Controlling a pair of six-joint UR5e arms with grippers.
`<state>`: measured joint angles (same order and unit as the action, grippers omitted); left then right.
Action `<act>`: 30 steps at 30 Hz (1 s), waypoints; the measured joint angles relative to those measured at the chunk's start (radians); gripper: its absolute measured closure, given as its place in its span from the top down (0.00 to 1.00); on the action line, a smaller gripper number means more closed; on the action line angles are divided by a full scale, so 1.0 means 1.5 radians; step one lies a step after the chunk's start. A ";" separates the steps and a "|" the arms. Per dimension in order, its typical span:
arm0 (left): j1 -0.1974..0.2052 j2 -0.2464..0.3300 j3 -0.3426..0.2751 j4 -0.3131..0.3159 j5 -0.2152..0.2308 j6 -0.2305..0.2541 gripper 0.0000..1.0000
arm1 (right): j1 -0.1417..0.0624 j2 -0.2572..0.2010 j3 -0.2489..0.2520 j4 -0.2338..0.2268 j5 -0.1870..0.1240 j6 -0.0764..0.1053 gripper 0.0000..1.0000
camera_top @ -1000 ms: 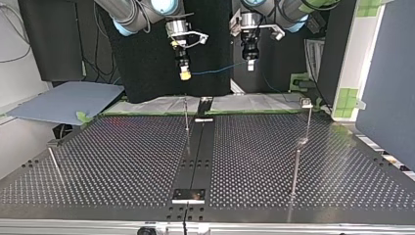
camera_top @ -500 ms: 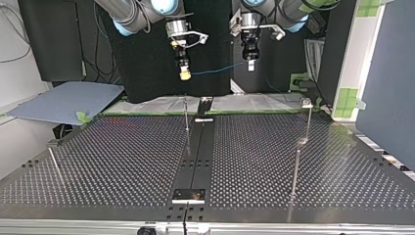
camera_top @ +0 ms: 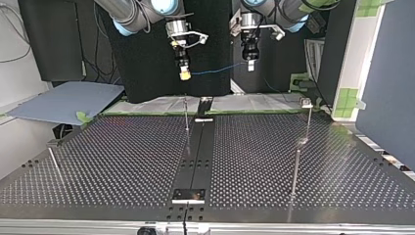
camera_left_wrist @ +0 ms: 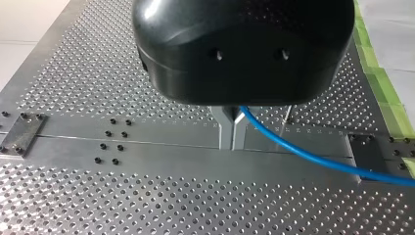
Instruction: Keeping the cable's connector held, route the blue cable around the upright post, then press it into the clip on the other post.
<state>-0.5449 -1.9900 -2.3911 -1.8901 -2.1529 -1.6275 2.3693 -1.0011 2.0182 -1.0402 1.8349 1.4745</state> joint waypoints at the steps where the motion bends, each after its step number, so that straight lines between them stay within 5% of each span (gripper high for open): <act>1: 0.000 0.000 0.000 0.000 0.000 0.000 0.00 | 0.000 0.000 0.000 0.000 0.000 0.000 0.00; 10: 0.007 -0.007 -0.001 -0.007 0.007 0.007 0.00 | -0.002 0.005 -0.004 0.005 0.005 -0.005 0.00; 17: 0.051 -0.051 -0.002 -0.039 0.040 0.044 0.00 | -0.004 0.050 -0.009 0.050 0.019 -0.027 0.00; 30: 0.074 -0.075 -0.002 -0.043 0.044 0.051 0.00 | -0.004 0.112 -0.009 0.078 0.019 -0.029 0.00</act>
<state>-0.4333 -2.1032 -2.3941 -1.9545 -2.0869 -1.5508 2.3632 -0.8327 2.0043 -0.9239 1.8640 1.4316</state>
